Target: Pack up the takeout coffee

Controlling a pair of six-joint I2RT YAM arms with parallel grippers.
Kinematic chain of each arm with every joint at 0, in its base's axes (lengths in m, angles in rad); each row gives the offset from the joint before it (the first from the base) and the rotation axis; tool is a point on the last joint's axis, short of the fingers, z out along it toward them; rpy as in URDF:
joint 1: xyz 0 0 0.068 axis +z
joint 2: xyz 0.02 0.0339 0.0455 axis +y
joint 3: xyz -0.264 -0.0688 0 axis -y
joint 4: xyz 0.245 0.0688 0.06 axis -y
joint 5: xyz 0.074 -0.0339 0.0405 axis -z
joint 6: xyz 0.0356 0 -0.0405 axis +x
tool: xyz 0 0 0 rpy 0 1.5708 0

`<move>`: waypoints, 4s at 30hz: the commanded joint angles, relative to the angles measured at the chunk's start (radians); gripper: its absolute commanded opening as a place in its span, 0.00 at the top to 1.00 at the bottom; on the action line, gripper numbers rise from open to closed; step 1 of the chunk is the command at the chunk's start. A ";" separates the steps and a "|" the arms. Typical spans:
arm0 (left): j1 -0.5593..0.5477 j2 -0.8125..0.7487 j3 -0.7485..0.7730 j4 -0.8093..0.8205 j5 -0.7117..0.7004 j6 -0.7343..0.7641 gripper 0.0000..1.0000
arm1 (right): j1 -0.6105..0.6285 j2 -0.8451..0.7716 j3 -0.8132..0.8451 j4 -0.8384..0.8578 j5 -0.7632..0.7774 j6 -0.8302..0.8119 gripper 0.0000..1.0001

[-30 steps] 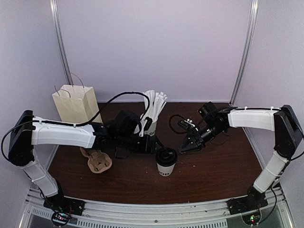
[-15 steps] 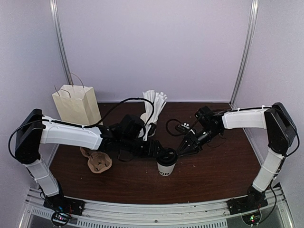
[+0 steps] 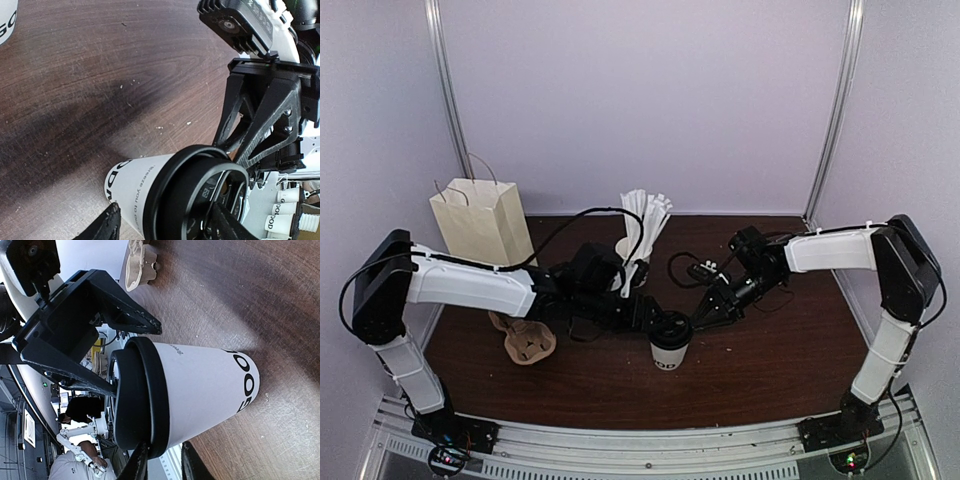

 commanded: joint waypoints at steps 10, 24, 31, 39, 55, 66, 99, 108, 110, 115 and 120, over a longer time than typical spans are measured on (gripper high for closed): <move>0.005 0.098 -0.143 0.056 -0.008 -0.020 0.40 | 0.007 0.169 0.017 -0.197 0.363 -0.134 0.79; 0.009 -0.047 -0.067 0.059 0.003 0.145 0.33 | -0.012 -0.101 0.132 -0.256 0.224 -0.262 0.63; 0.010 -0.105 -0.016 0.076 -0.007 0.189 0.25 | -0.016 -0.217 0.110 -0.277 0.225 -0.317 0.51; 0.015 -0.135 0.018 -0.071 -0.118 0.178 0.33 | -0.007 -0.305 -0.100 -0.066 0.147 -0.171 0.63; 0.050 -0.056 -0.011 0.078 -0.120 0.049 0.51 | 0.075 -0.191 -0.123 0.116 0.091 -0.025 0.57; 0.058 0.009 -0.016 0.111 -0.071 0.023 0.60 | 0.111 -0.125 -0.096 0.117 0.083 -0.025 0.57; 0.056 -0.057 -0.186 0.113 -0.115 -0.016 0.66 | 0.110 0.109 0.028 -0.134 0.384 -0.162 0.56; 0.055 -0.201 -0.256 0.263 -0.152 0.029 0.53 | 0.104 0.079 0.075 -0.166 0.359 -0.202 0.55; 0.054 -0.181 -0.236 0.267 -0.120 0.031 0.53 | 0.098 0.079 0.082 -0.173 0.361 -0.209 0.55; 0.051 -0.126 -0.211 0.277 -0.094 0.014 0.54 | 0.090 0.095 0.108 -0.192 0.354 -0.217 0.56; 0.052 -0.098 -0.201 0.290 -0.076 0.003 0.55 | 0.090 0.100 0.112 -0.196 0.350 -0.218 0.55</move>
